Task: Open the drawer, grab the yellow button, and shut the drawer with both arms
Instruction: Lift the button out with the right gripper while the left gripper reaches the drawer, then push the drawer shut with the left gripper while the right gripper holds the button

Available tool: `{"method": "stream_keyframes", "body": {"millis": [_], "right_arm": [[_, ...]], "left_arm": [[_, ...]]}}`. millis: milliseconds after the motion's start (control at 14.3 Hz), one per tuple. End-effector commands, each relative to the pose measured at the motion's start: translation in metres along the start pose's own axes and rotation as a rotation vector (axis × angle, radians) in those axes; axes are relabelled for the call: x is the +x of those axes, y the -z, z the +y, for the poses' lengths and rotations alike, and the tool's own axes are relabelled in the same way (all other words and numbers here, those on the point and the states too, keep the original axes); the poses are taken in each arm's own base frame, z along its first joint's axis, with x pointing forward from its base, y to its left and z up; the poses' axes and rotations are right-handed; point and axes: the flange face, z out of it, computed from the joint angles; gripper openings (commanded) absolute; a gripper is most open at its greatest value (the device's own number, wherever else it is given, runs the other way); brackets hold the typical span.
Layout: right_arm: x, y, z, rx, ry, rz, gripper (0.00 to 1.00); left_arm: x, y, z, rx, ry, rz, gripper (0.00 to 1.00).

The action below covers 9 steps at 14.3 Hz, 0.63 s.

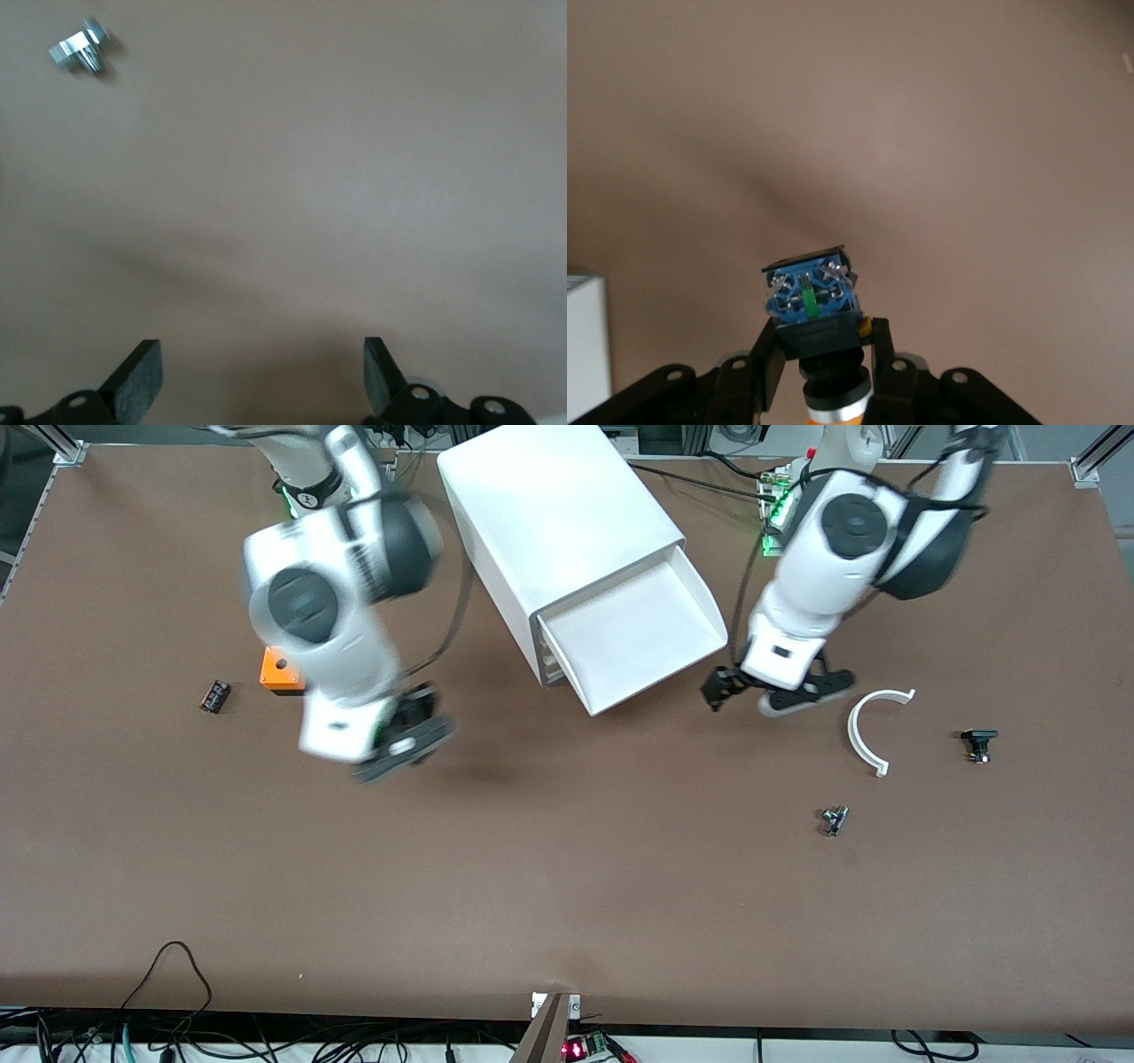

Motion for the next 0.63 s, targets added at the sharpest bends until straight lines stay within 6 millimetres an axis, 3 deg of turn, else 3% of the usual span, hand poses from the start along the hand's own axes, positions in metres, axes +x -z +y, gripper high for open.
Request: {"method": "stream_keyframes", "body": {"millis": [0, 70, 279, 349, 558], "right_arm": [[-0.048, -0.032, 0.071, 0.031, -0.139, -0.076, 0.23], [-0.059, -0.047, 0.093, 0.04, -0.155, -0.101, 0.24], [-0.089, -0.1, 0.139, 0.06, -0.126, -0.11, 0.24], [-0.1, -0.121, 0.148, 0.065, -0.128, -0.104, 0.25], [-0.132, -0.174, 0.169, 0.054, -0.089, -0.042, 0.25]], "left_arm": [[-0.034, -0.015, 0.008, -0.022, 0.053, -0.004, 1.0], [-0.044, -0.019, 0.012, -0.025, 0.052, -0.007, 1.0], [-0.05, -0.024, 0.012, -0.024, 0.058, -0.01, 1.0], [-0.052, -0.025, 0.012, -0.02, 0.055, -0.013, 1.0], [-0.09, -0.032, 0.028, -0.01, 0.03, -0.035, 1.0]]}}
